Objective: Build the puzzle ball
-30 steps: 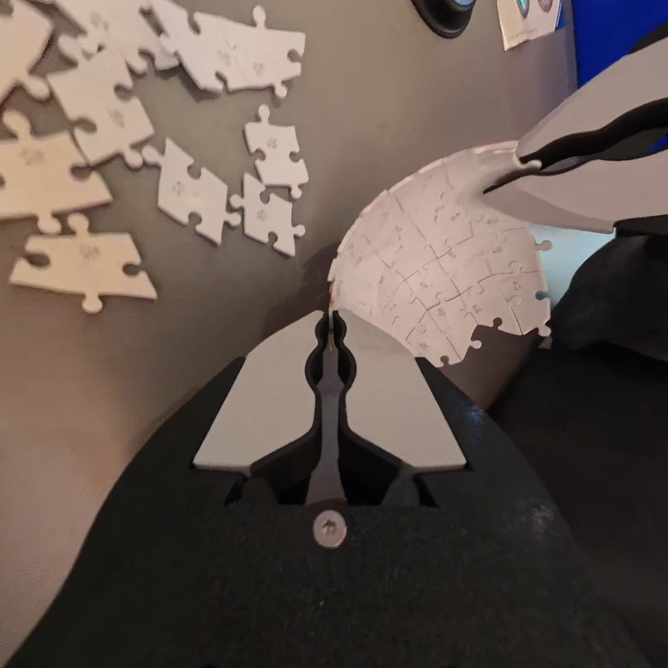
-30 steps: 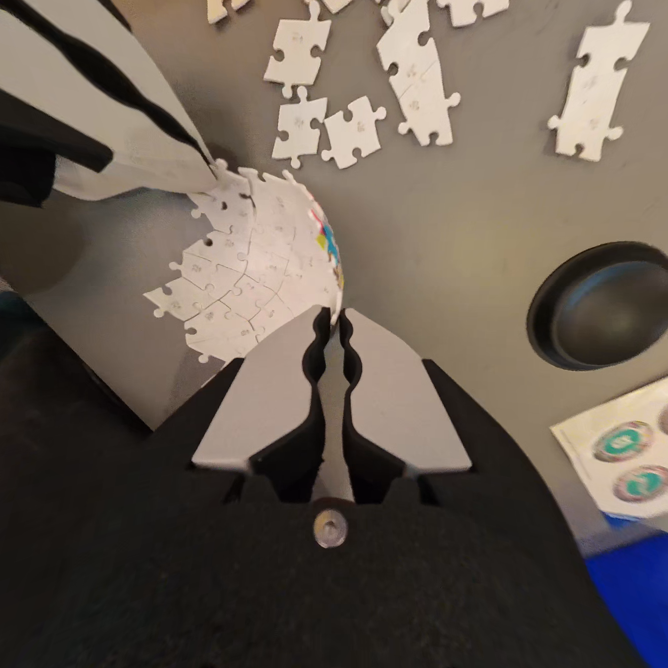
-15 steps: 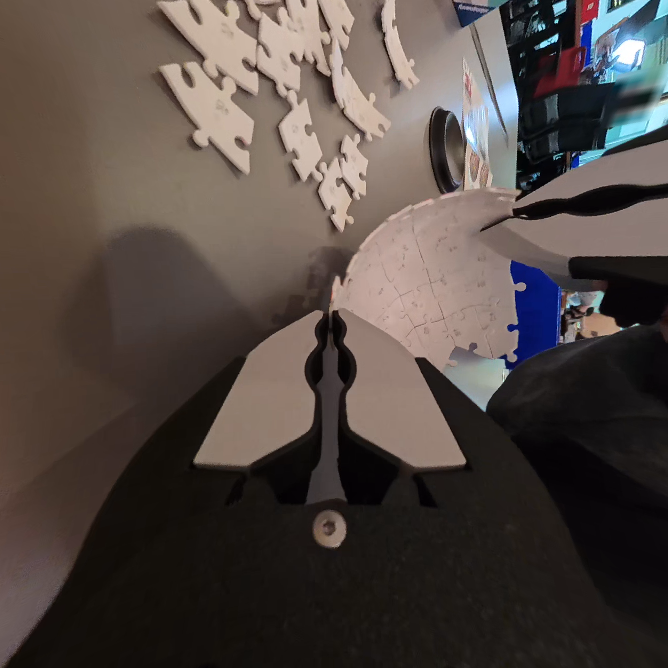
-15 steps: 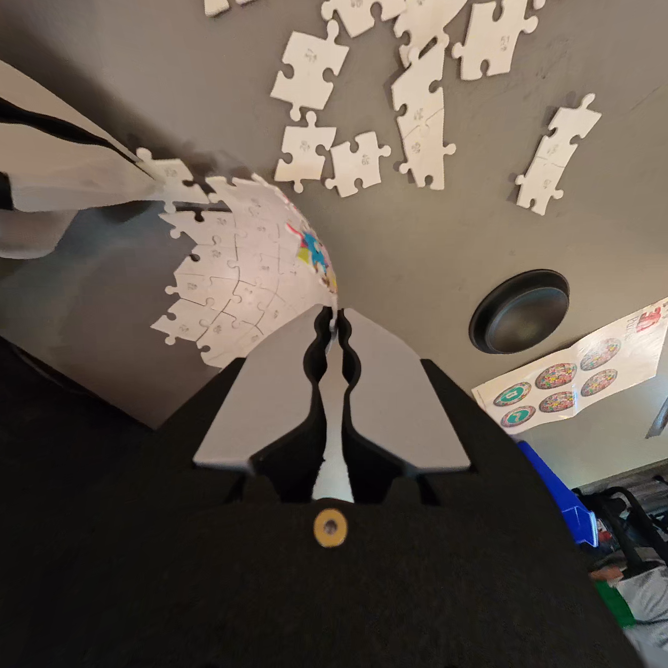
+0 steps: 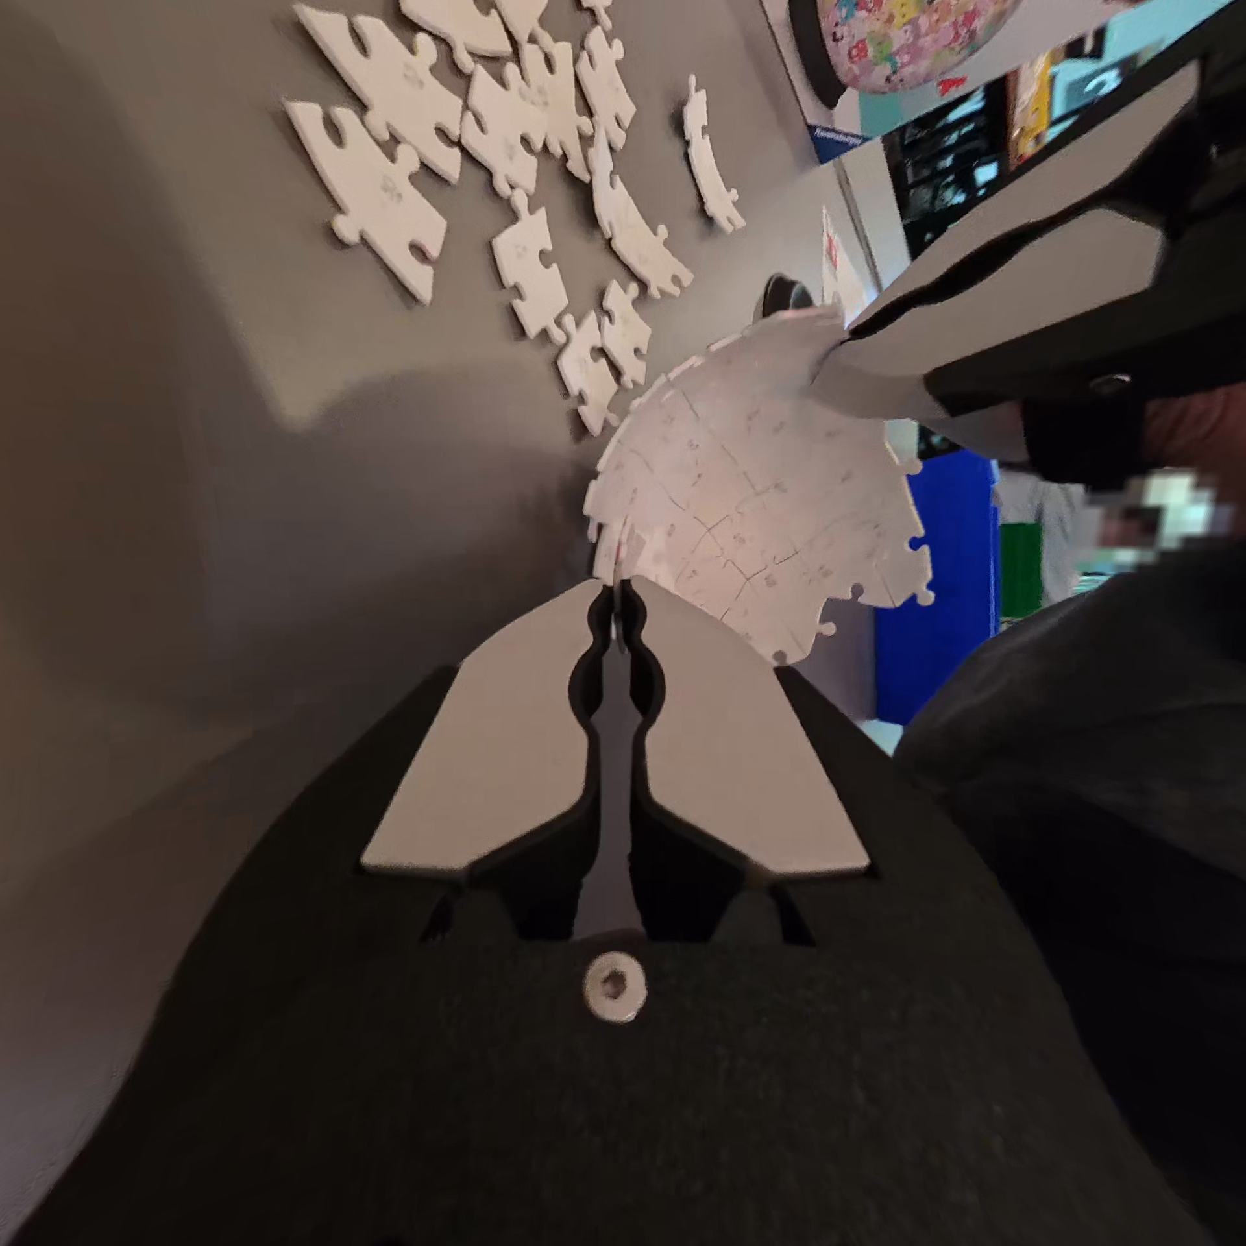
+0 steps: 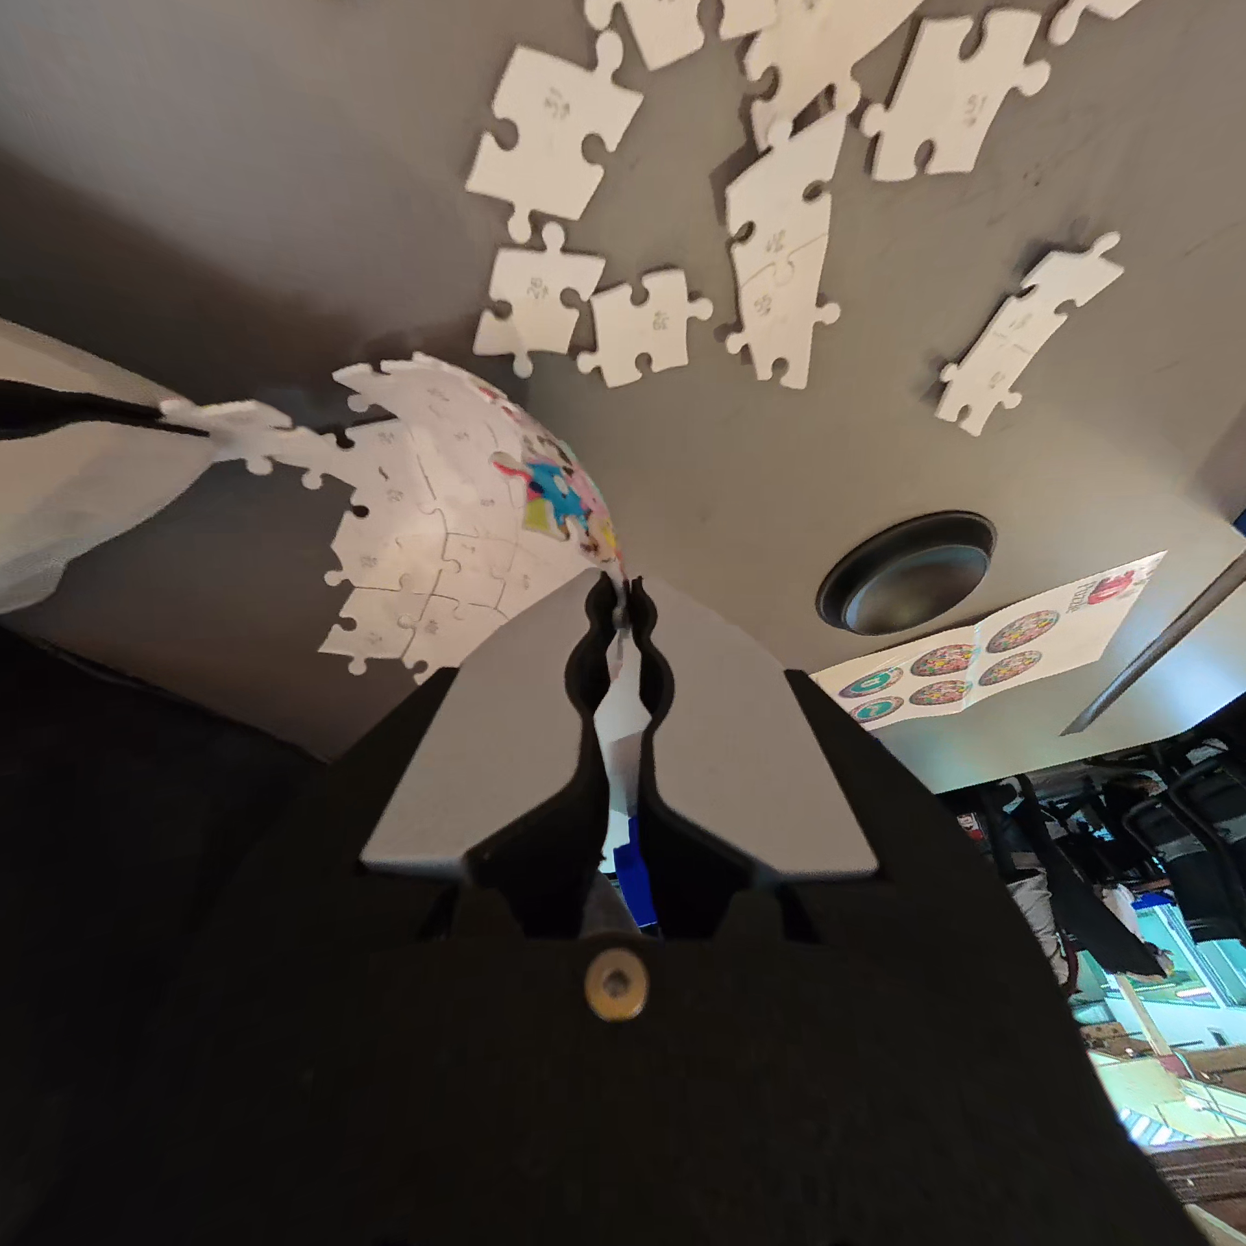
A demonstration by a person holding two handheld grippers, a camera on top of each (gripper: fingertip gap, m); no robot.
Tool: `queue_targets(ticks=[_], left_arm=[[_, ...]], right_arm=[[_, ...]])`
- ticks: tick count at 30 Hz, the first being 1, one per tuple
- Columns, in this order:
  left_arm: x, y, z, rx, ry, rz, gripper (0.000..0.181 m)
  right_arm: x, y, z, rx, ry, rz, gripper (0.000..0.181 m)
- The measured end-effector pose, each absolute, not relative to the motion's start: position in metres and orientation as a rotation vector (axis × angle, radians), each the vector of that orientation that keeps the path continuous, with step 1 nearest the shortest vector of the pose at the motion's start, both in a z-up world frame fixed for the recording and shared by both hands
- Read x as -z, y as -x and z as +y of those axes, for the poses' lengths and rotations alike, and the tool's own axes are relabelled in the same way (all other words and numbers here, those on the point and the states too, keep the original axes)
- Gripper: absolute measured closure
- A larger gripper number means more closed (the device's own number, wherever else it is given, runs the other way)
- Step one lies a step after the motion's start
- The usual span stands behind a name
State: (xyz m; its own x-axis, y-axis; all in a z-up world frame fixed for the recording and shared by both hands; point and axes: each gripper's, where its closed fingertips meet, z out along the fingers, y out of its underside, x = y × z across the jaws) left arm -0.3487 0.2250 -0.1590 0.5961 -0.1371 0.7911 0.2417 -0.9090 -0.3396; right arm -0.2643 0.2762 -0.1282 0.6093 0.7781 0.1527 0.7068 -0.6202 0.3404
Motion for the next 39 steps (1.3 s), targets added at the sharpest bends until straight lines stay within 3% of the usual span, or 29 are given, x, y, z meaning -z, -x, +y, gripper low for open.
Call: queue_targets(ticks=[29, 39], left_arm=[[0.183, 0.340, 0.226, 1.248, 2.437, -0.321, 0.179], [0.182, 0.336, 0.222, 1.173, 2.471, -0.225, 0.168]], right_arm=[[0.133, 0.271, 0.281, -0.519, -2.551, 1.232, 0.177], [0.134, 0.271, 0.281, -0.525, -2.550, 1.248, 0.177]])
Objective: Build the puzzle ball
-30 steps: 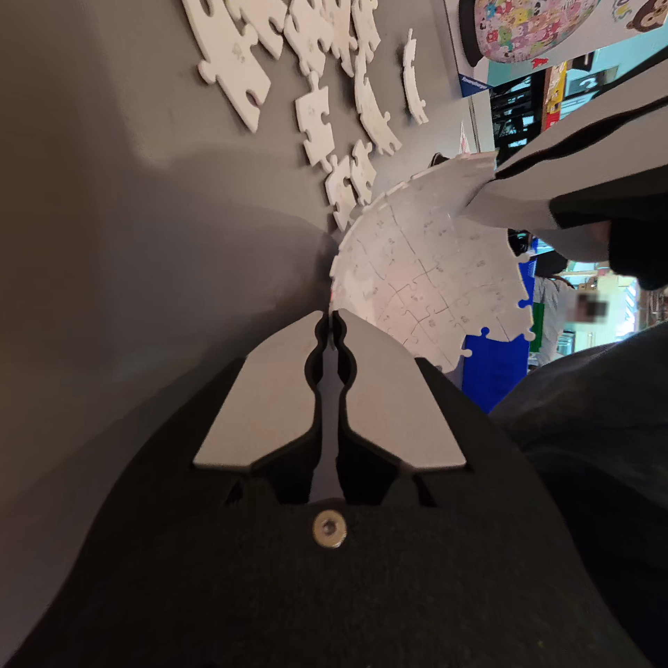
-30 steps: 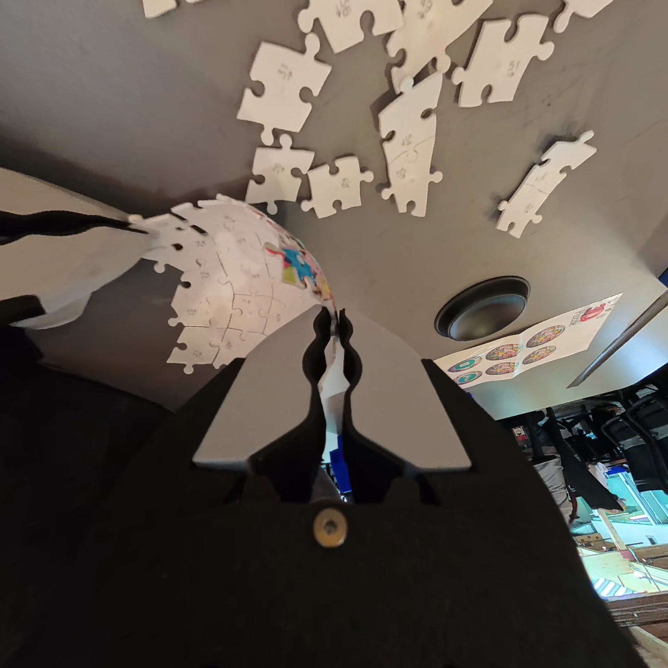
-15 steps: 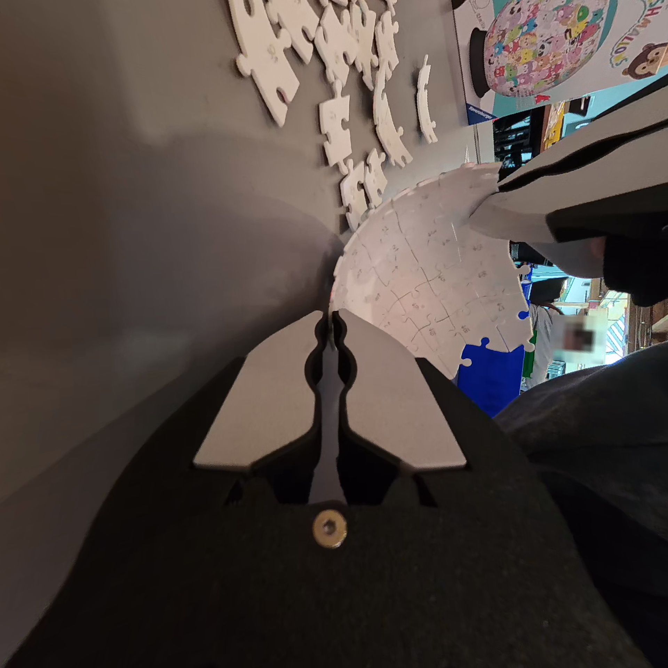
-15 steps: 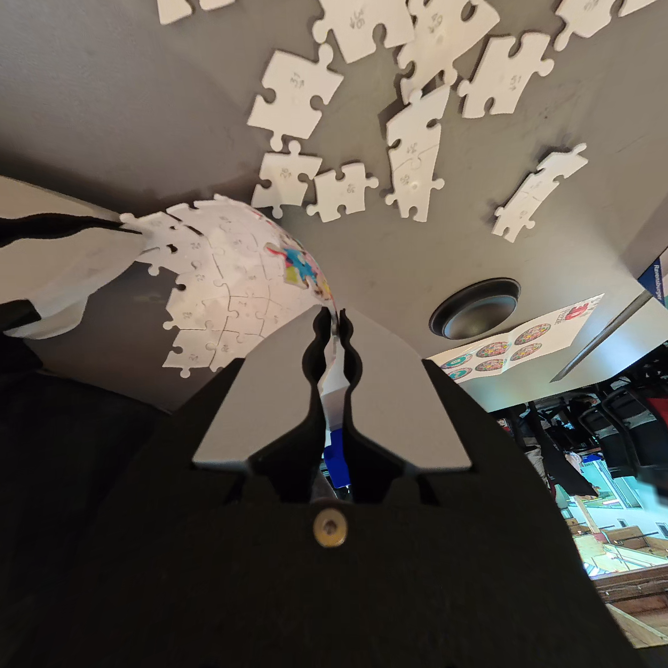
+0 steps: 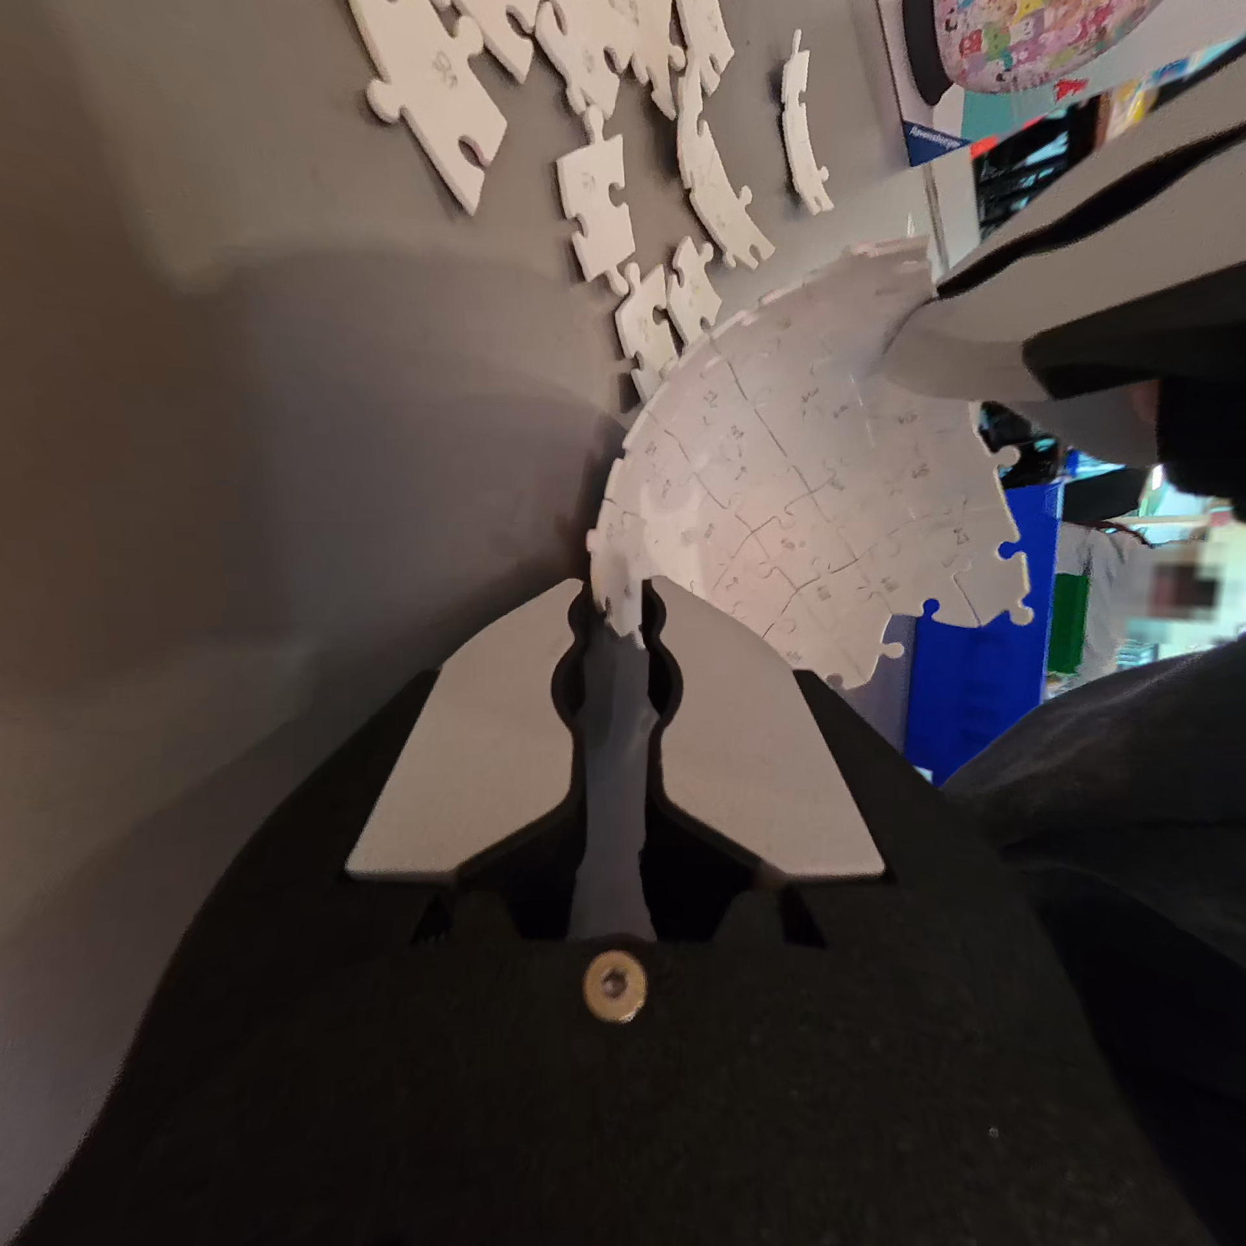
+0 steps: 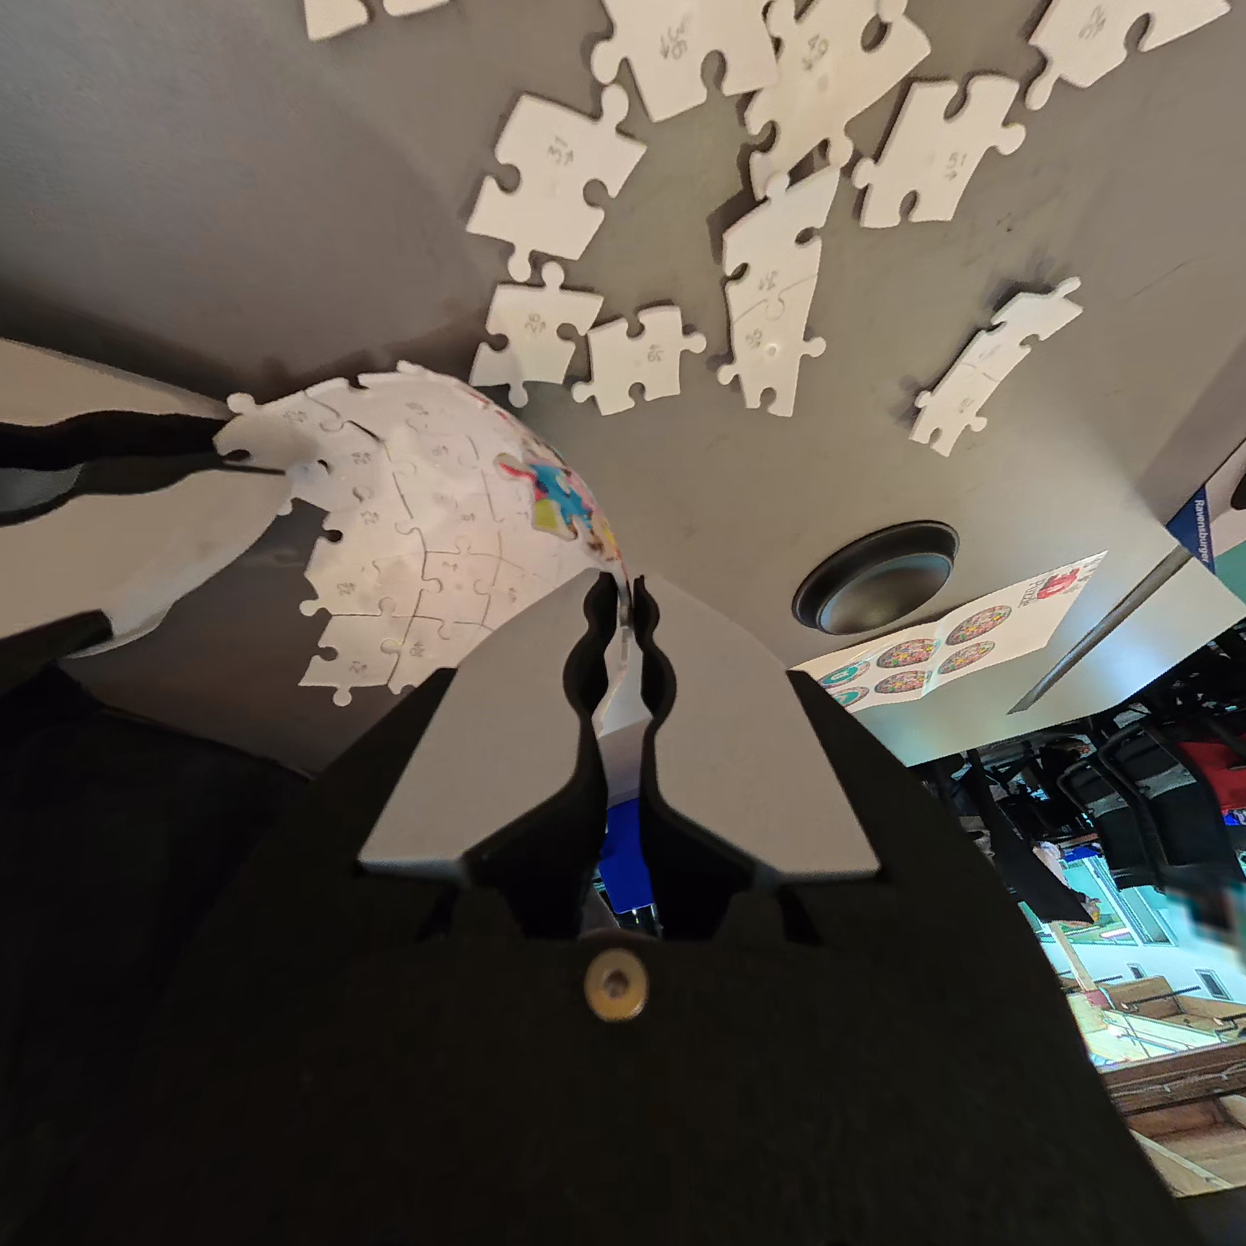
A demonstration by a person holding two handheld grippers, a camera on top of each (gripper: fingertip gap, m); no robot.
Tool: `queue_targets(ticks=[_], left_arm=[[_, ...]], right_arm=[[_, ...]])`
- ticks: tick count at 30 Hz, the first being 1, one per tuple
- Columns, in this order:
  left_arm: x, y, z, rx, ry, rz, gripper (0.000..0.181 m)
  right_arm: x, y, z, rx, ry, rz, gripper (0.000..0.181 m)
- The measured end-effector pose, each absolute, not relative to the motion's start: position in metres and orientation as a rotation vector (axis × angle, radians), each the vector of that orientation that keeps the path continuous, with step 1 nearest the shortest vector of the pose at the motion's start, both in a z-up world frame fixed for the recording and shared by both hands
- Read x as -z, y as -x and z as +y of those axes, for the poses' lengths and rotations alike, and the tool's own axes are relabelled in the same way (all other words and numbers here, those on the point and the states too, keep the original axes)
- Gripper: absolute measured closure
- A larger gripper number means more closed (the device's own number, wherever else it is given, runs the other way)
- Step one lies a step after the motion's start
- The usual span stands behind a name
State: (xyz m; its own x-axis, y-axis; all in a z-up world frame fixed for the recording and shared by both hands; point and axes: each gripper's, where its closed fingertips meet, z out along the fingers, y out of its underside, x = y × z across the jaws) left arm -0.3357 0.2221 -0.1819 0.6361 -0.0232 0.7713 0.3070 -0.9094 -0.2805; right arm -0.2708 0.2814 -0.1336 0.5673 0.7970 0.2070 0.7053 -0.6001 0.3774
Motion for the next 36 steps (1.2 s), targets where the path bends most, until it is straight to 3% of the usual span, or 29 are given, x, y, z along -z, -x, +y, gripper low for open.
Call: queue_targets(ticks=[6, 16, 36], left_arm=[[0.175, 0.351, 0.218, 0.977, 2.475, -0.065, 0.167], [0.164, 0.338, 0.223, 0.870, 2.446, 0.569, 0.181], [0.189, 0.323, 0.231, 0.808, 2.536, 0.544, 0.181]], right_arm=[[0.134, 0.270, 0.281, -0.526, -2.546, 1.249, 0.176], [0.131, 0.275, 0.280, -0.577, -2.493, 1.262, 0.177], [0.125, 0.287, 0.278, -0.500, -2.531, 1.309, 0.177]])
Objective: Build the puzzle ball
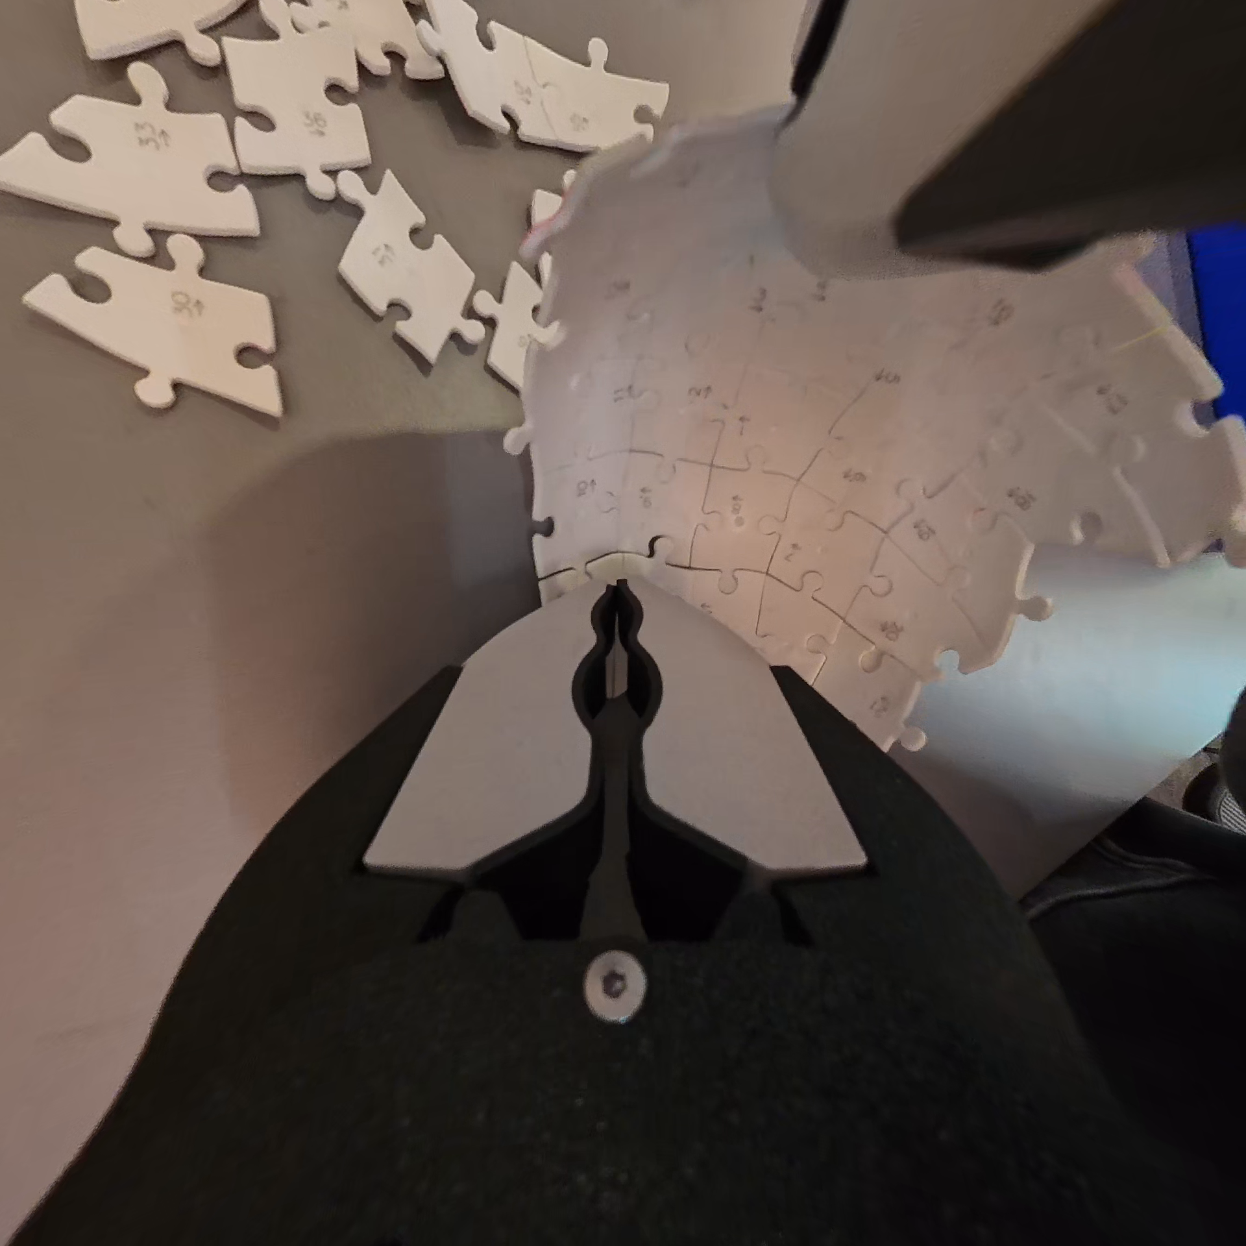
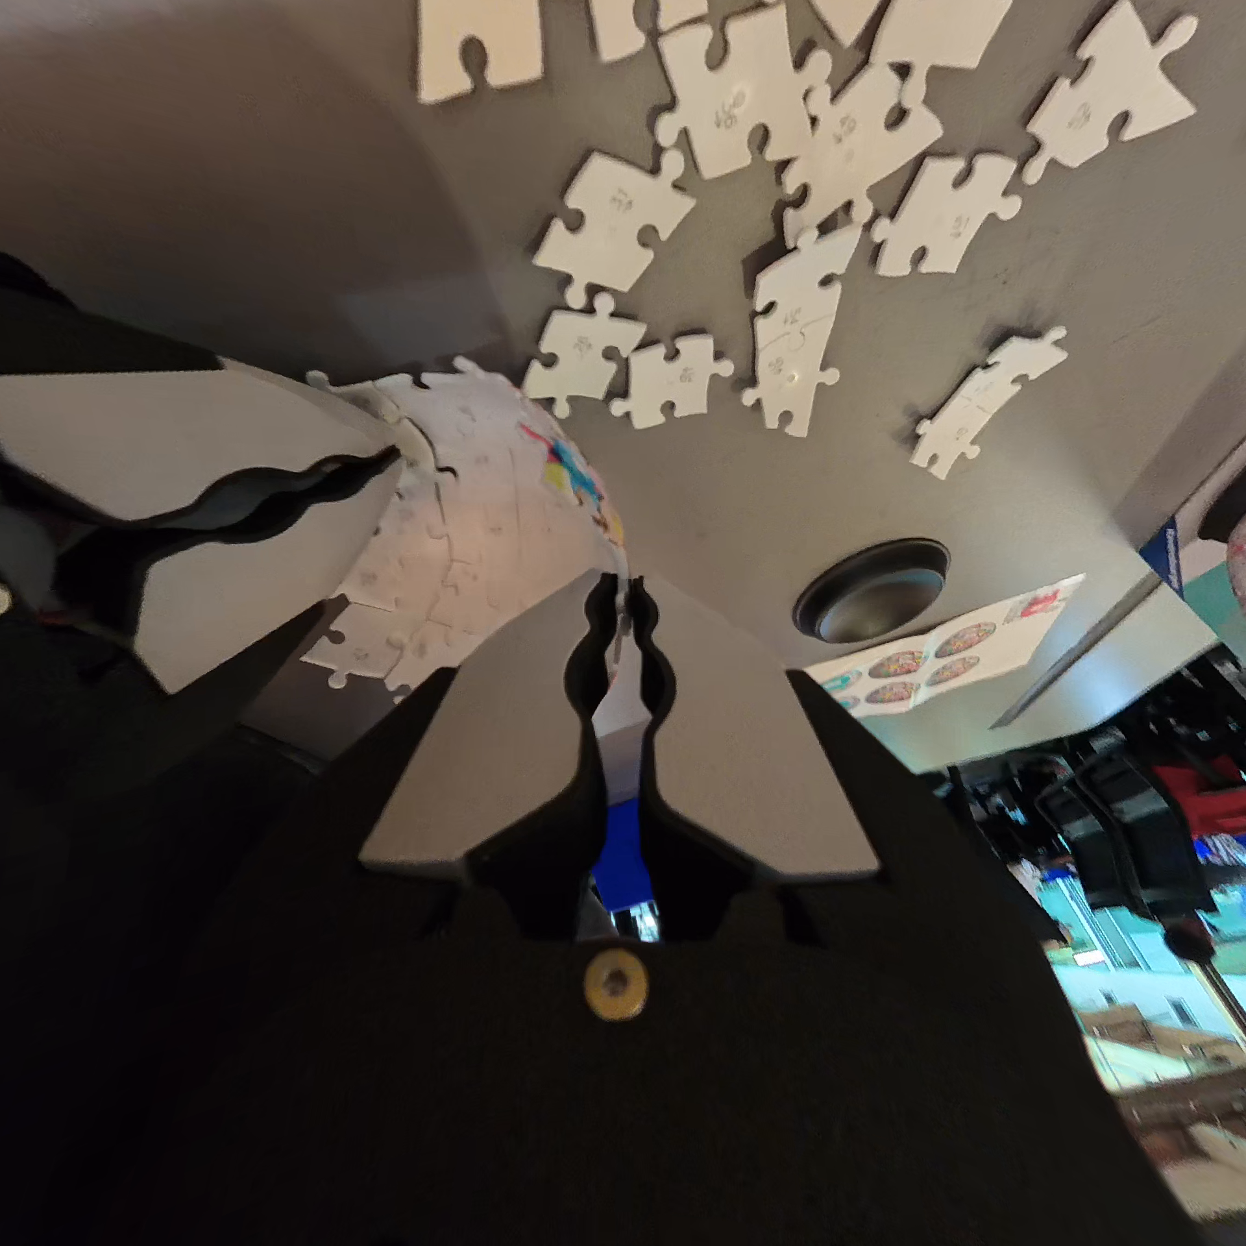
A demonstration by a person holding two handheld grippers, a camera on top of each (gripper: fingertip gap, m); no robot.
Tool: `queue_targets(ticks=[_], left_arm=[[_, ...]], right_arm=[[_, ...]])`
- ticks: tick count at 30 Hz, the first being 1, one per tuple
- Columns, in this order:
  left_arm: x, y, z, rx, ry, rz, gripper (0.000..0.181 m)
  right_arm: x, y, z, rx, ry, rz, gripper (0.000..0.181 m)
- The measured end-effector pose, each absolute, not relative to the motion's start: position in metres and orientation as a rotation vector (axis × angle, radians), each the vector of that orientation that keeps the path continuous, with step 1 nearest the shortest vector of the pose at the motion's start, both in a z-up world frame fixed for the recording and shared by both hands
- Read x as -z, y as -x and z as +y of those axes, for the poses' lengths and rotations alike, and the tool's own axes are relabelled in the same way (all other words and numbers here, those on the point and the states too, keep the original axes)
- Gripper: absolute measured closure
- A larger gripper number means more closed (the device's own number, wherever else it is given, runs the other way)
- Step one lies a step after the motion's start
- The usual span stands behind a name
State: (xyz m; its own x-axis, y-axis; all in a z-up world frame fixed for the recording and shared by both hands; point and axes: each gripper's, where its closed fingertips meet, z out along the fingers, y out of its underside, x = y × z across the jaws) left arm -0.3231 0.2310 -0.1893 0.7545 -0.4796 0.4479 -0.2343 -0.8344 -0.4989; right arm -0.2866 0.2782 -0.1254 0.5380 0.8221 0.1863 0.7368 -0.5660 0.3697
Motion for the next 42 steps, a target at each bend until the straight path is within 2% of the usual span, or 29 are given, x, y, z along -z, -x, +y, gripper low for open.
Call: queue_targets(ticks=[3, 4, 10, 12, 15, 17, 21, 25, 33, 42], left_arm=[[0.189, 0.323, 0.231, 0.799, 2.541, 0.550, 0.181], [0.190, 0.322, 0.231, 0.796, 2.541, 0.550, 0.181], [0.190, 0.321, 0.231, 0.763, 2.545, 0.562, 0.181], [0.190, 0.321, 0.232, 0.745, 2.547, 0.567, 0.181], [0.190, 0.320, 0.232, 0.716, 2.551, 0.581, 0.181], [0.190, 0.319, 0.233, 0.705, 2.554, 0.585, 0.181], [0.191, 0.318, 0.233, 0.698, 2.559, 0.592, 0.181], [0.191, 0.318, 0.233, 0.640, 2.562, 0.650, 0.181], [0.191, 0.318, 0.233, 0.572, 2.574, 0.643, 0.181], [0.191, 0.313, 0.232, 0.549, 2.582, 0.702, 0.181]], right_arm=[[0.116, 0.290, 0.274, -0.367, -2.577, 1.364, 0.169], [0.109, 0.295, 0.271, -0.285, -2.617, 1.386, 0.160], [0.047, 0.291, 0.275, 0.228, -3.031, 1.584, 0.146], [0.056, 0.270, 0.274, 0.455, -3.179, 1.547, 0.149], [0.085, 0.262, 0.244, 1.106, -3.192, 1.262, 0.141], [0.083, 0.267, 0.224, 1.488, -3.226, 1.169, 0.135], [0.102, 0.251, 0.223, 1.674, -3.430, 1.109, 0.128], [0.114, 0.245, 0.249, 2.087, -3.215, 0.952, 0.130], [0.129, 0.267, 0.244, 2.144, -2.949, 1.169, 0.145], [0.122, 0.267, 0.237, 2.262, -2.827, 1.184, 0.145]])
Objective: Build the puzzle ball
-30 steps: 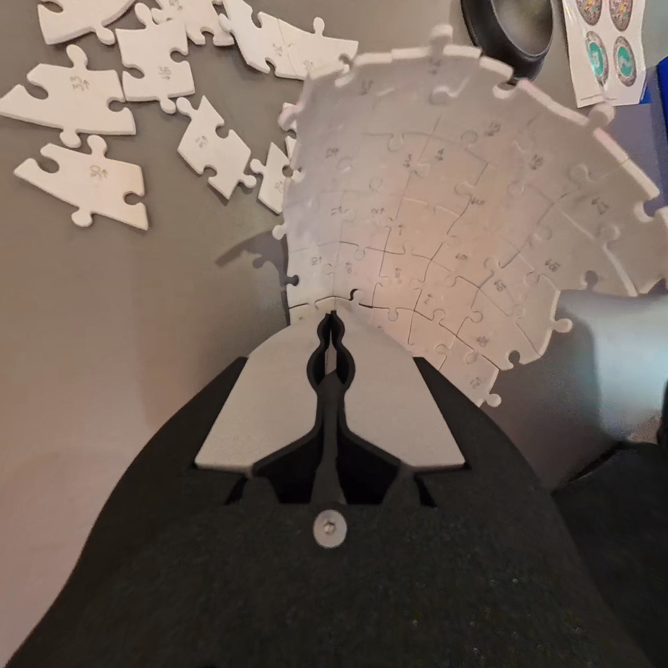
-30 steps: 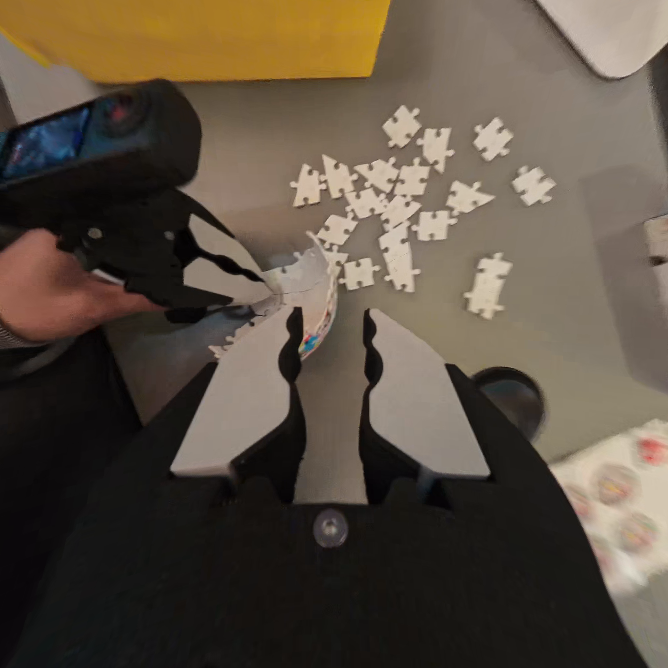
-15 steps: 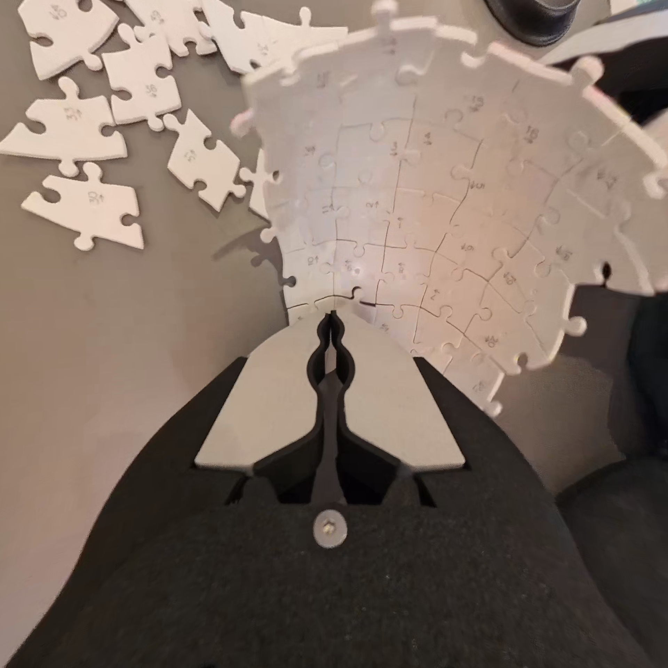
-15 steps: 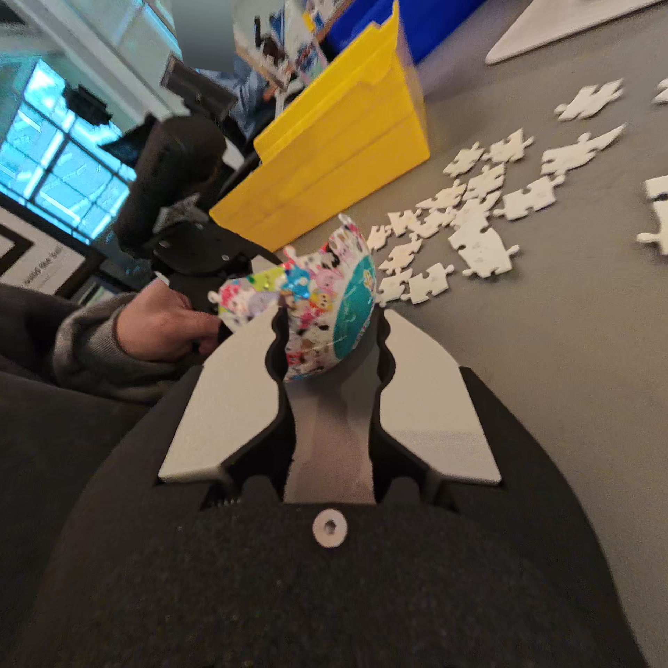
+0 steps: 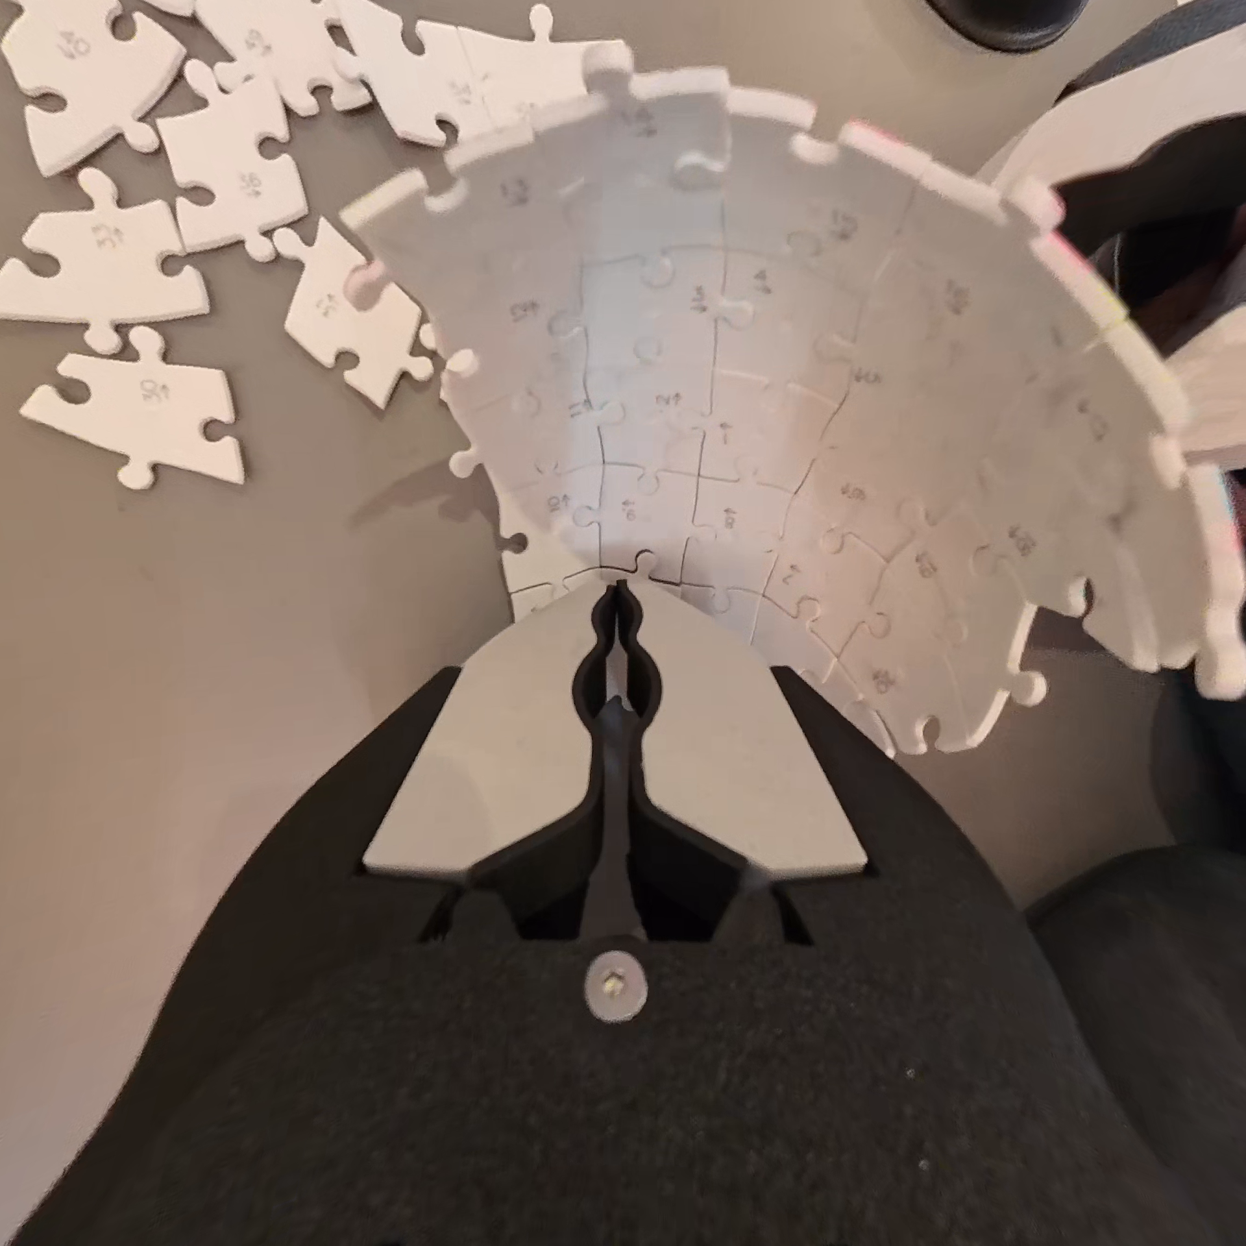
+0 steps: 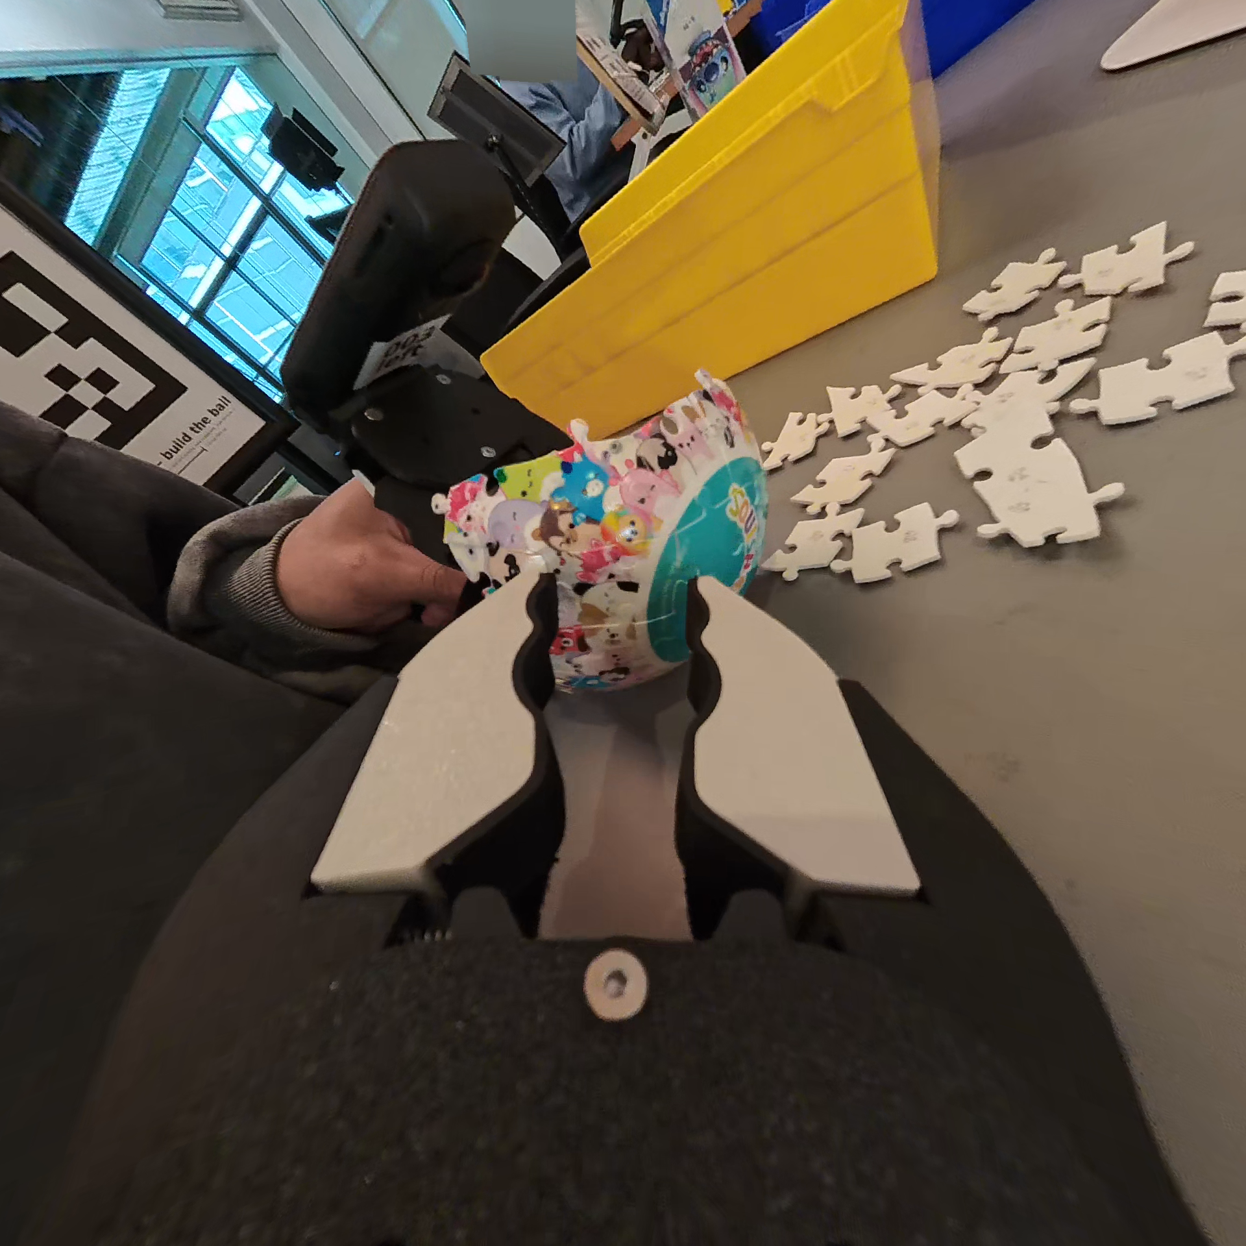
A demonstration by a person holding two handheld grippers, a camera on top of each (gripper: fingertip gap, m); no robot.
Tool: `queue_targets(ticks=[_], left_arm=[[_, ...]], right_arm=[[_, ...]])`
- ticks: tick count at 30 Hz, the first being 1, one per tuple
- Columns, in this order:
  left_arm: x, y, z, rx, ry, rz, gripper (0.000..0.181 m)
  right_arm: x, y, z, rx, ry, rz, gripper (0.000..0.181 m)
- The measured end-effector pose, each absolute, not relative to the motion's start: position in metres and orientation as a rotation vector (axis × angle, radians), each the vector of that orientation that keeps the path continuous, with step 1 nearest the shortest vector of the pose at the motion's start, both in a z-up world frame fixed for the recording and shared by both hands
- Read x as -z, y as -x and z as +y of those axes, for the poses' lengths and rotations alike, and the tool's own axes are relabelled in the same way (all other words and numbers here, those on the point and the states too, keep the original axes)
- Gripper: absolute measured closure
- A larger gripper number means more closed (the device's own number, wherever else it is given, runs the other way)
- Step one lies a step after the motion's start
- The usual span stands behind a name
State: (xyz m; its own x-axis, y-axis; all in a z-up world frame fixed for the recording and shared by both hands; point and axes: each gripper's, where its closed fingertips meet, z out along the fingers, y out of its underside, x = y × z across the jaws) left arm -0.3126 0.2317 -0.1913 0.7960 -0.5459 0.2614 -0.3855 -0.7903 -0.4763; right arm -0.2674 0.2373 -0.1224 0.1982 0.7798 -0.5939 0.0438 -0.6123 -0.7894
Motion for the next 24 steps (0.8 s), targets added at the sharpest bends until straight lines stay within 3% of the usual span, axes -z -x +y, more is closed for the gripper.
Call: queue_targets(ticks=[24], left_arm=[[0.191, 0.312, 0.224, 0.606, 2.569, 0.911, 0.181]], right_arm=[[0.117, 0.275, 0.225, -1.544, 1.787, -0.844, 0.143]])
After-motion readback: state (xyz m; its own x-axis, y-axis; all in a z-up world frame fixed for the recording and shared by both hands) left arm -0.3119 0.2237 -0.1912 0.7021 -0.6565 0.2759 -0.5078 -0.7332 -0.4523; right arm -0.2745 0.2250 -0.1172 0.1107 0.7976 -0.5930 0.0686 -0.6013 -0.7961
